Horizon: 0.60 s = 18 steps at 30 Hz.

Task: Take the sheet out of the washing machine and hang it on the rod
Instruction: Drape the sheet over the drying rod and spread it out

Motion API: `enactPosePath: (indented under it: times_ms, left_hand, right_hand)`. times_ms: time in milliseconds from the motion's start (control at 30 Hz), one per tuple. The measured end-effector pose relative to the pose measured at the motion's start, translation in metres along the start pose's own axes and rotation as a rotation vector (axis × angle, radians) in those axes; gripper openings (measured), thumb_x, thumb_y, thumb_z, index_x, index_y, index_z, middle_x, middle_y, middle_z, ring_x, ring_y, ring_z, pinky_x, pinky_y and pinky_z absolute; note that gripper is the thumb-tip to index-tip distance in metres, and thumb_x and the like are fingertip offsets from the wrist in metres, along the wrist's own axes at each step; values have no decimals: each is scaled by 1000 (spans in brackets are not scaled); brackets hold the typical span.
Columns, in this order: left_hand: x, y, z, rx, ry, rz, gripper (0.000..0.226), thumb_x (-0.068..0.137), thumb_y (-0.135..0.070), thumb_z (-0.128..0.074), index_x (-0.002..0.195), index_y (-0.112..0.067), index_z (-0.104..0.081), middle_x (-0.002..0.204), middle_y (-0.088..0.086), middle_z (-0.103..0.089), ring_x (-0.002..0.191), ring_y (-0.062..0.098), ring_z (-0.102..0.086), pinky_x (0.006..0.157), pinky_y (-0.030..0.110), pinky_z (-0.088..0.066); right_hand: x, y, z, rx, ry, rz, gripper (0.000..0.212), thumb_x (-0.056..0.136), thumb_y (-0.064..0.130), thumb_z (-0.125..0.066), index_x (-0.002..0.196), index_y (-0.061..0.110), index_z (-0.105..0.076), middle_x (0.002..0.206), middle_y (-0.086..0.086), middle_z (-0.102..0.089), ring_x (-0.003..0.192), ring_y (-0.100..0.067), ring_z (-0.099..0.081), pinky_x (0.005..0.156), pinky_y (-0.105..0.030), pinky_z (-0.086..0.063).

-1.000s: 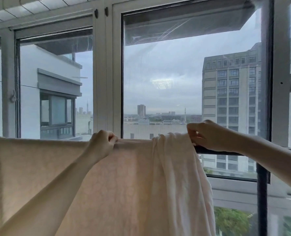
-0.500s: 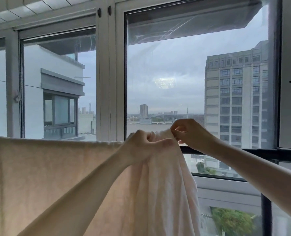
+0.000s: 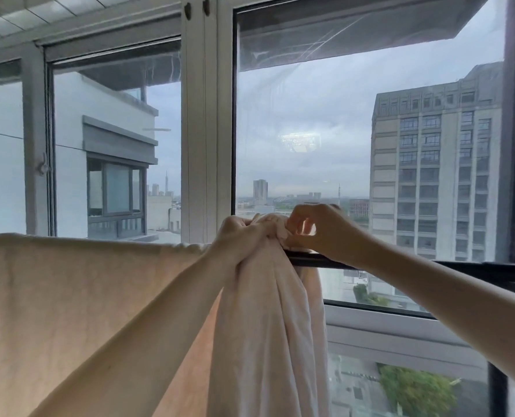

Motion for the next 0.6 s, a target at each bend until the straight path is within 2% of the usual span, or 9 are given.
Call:
enactPosePath:
  times_ms: [133,233,367,500,600]
  left_hand:
    - [4,3,2,23,11,0,36,69,-29,-74,87,1,-73,76,5,-68,67,11,-62,63,22,-51]
    - [6,4,1,39,42,8,32,69,-29,-73,88,-2,-74,82,8,-70,72,13,-63,67,24,-52]
    - [5,3,-4,62,134,7,24,69,-18,-74,87,-2,-73,80,8,-69,71,16,-63,63,25,-51]
    - [1,3,-13,66,270,10,32,67,-21,-79,95,-7,-72,93,9,-73,87,21,-70,75,29,-57]
    - [1,4,-14,71,325,1,57,65,-47,-81,99,-3,-71,98,9,-73,94,23,-69,88,36,-54]
  right_hand:
    - [4,-4,3,4,27,3,6,79,25,-74,79,23,-69,72,21,-60,69,4,-57,63,-11,-42]
    - [5,-10,7,41,61,-21,9,78,23,-75,77,26,-66,73,20,-61,69,6,-57,62,-7,-44]
    - [7,-20,21,113,43,-76,12,79,19,-74,76,23,-63,79,14,-65,77,-4,-66,63,-5,-46]
    - [12,-35,47,119,-125,-155,12,82,18,-72,76,23,-63,81,13,-66,76,-5,-67,68,-16,-48]
    - [7,-56,59,354,-250,-306,13,88,6,-63,79,16,-61,81,1,-68,79,-17,-68,70,-30,-58]
Point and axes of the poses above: each hand's wrist, its own x-axis towards the middle knuckle, its own z-axis out of the back of the hand, y = z × x, the point moved 10 cm from there along x, towards the middle knuckle
